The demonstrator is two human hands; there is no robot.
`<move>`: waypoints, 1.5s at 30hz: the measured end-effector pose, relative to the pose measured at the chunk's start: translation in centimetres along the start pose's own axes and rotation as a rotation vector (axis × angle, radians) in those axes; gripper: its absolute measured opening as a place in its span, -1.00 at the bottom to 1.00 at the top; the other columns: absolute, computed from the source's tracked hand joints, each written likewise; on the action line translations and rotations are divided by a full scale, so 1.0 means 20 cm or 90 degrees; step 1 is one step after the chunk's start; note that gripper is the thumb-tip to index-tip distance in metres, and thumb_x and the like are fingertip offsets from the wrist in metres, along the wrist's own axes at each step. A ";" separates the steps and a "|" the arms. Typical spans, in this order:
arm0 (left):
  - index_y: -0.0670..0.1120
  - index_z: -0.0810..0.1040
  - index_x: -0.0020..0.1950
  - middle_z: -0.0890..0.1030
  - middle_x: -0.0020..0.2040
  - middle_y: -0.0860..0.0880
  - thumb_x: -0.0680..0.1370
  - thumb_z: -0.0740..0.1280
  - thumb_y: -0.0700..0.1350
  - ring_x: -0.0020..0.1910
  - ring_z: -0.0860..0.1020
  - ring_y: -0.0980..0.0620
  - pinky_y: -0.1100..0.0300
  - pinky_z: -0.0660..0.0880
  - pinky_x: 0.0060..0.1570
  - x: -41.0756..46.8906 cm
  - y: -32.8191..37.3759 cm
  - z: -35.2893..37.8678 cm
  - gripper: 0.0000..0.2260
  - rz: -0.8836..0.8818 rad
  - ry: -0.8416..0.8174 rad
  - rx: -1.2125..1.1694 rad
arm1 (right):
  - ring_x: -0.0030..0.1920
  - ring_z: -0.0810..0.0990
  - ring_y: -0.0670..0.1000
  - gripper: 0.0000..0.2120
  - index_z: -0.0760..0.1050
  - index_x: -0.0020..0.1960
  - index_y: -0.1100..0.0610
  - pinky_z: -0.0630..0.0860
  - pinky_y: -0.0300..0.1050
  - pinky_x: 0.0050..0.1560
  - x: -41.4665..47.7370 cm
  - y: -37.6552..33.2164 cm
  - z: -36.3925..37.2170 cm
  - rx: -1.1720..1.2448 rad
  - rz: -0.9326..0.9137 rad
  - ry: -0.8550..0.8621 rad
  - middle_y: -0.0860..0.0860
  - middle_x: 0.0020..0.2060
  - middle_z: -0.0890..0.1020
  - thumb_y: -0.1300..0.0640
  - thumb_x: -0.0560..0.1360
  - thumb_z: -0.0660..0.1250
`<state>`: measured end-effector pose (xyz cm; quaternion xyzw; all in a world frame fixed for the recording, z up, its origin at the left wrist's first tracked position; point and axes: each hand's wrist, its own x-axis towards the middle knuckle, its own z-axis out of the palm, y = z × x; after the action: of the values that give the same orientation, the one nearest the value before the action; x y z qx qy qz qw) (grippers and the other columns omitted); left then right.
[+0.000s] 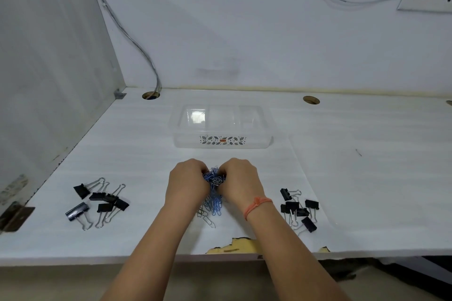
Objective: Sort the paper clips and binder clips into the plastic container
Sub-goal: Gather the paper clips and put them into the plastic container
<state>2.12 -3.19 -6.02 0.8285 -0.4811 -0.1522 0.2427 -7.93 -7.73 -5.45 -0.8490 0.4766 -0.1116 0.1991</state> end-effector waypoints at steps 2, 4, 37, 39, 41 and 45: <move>-0.07 0.67 -0.15 0.67 -0.22 -0.08 0.32 0.33 -0.29 -0.24 0.56 -0.06 0.29 0.27 -0.48 0.01 0.02 -0.03 -0.79 0.000 0.006 -0.009 | -0.25 0.45 0.06 -0.81 0.68 -0.06 0.12 0.25 -0.27 -0.41 0.02 -0.01 -0.04 -0.010 0.000 0.010 0.14 -0.17 0.69 0.26 0.36 0.38; -0.07 0.67 -0.14 0.67 -0.21 -0.09 0.30 0.35 -0.31 -0.24 0.57 -0.07 0.28 0.29 -0.48 0.02 0.05 -0.06 -0.78 0.005 -0.001 -0.026 | -0.20 0.52 0.07 -0.79 0.69 -0.04 0.10 0.33 -0.27 -0.27 0.03 -0.02 -0.10 -0.012 -0.003 0.011 0.11 -0.15 0.69 0.26 0.37 0.38; -0.27 0.65 0.05 0.70 -0.13 -0.20 0.38 0.42 -0.36 -0.12 0.70 -0.10 0.05 0.61 0.02 1.11 0.32 -0.07 -0.75 -0.038 -0.202 -0.023 | -0.13 0.72 0.04 -0.81 0.64 0.00 0.26 0.65 -0.09 -0.03 1.06 0.09 -0.29 -0.012 0.081 -0.131 0.12 -0.09 0.73 0.29 0.38 0.44; -0.25 0.63 0.09 0.70 -0.06 -0.19 0.43 0.37 -0.35 -0.14 0.69 -0.09 0.06 0.62 0.00 1.12 0.32 -0.07 -0.76 -0.039 -0.178 -0.015 | -0.13 0.69 0.06 -0.86 0.62 -0.03 0.27 0.59 -0.19 -0.15 1.04 0.09 -0.30 -0.032 0.074 -0.090 0.13 -0.08 0.71 0.30 0.41 0.39; -0.25 0.64 0.06 0.70 -0.07 -0.19 0.44 0.36 -0.35 -0.16 0.70 -0.10 0.03 0.63 -0.02 1.10 0.32 -0.07 -0.78 -0.042 -0.165 -0.009 | -0.06 0.67 0.10 -0.86 0.62 -0.04 0.27 0.51 -0.17 -0.16 1.02 0.09 -0.30 -0.047 0.061 -0.037 0.16 -0.08 0.69 0.30 0.42 0.36; -0.22 0.69 -0.09 0.67 -0.26 -0.15 0.39 0.36 -0.33 -0.35 0.62 -0.07 0.18 0.57 -0.27 1.02 0.32 -0.08 -0.83 -0.030 -0.087 -0.007 | -0.07 0.67 0.12 -0.84 0.65 -0.06 0.27 0.60 -0.09 -0.05 0.97 0.07 -0.32 -0.038 0.053 0.031 0.17 -0.12 0.70 0.30 0.38 0.38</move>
<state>8.29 -23.32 -1.60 0.8259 -0.4762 -0.2168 0.2099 -1.37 -26.39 -0.34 -0.8310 0.5193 -0.1096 0.1663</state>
